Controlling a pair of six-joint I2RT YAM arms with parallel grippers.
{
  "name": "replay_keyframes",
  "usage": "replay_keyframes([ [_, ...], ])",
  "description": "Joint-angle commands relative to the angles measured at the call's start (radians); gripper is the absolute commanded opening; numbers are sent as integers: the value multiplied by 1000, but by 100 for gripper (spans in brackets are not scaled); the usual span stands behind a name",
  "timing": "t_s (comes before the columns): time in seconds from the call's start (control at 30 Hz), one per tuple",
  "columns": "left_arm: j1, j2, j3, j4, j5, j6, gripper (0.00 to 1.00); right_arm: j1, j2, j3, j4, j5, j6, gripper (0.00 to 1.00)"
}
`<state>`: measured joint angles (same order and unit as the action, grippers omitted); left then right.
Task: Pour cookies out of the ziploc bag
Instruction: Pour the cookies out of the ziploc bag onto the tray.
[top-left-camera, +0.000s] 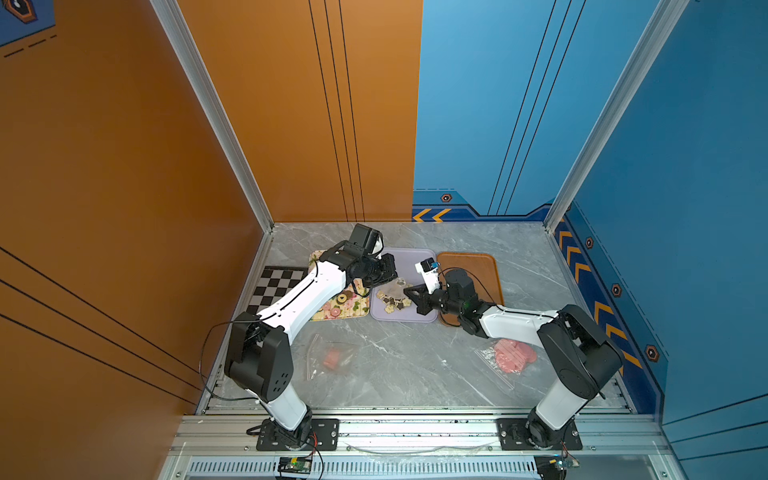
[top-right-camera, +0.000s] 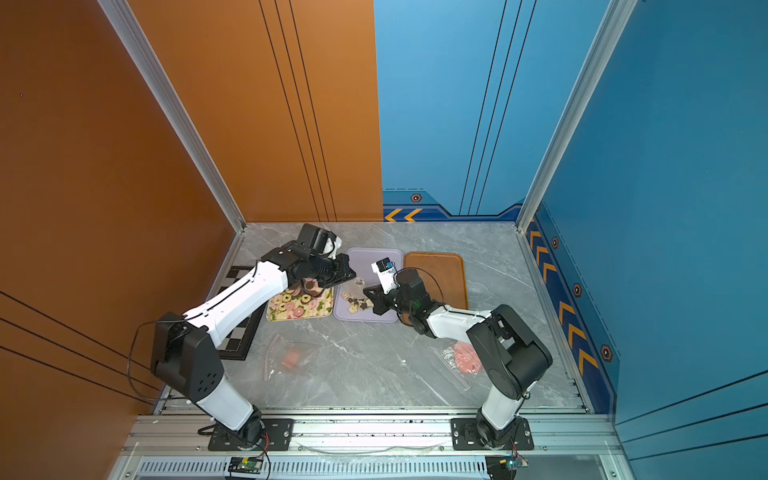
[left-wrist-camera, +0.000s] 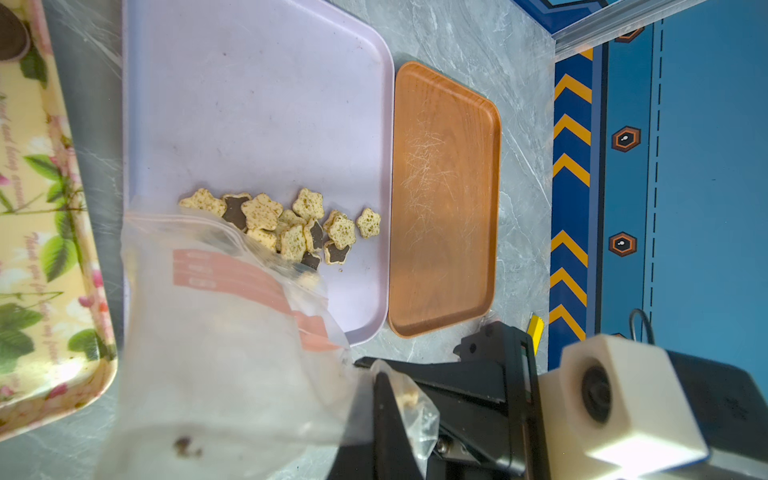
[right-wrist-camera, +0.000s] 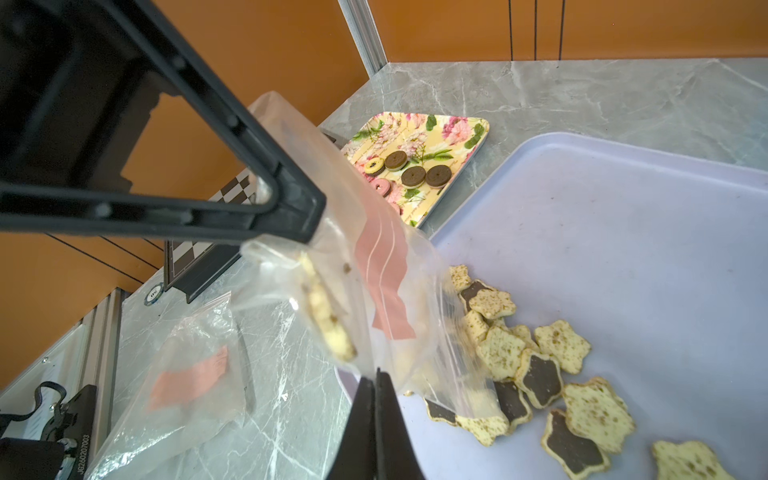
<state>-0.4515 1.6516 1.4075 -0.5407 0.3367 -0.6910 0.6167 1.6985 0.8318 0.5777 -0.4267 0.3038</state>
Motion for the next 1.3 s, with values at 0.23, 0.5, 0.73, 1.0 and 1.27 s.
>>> replay_keyframes([
  [0.23,-36,-93,-113,78,-248,285,78,-32,42,35,5,-87,94,0],
  [0.5,-156,-277,-412,327,-332,428,80,-53,92,58,22,-123,165,0],
  [0.73,-209,-364,-560,393,-384,517,79,-87,110,47,105,-173,266,0],
  [1.0,-234,-257,-504,448,-464,531,79,-80,105,45,176,-251,302,0],
  [1.27,-185,-127,-404,488,-551,545,81,-71,111,37,278,-340,330,0],
])
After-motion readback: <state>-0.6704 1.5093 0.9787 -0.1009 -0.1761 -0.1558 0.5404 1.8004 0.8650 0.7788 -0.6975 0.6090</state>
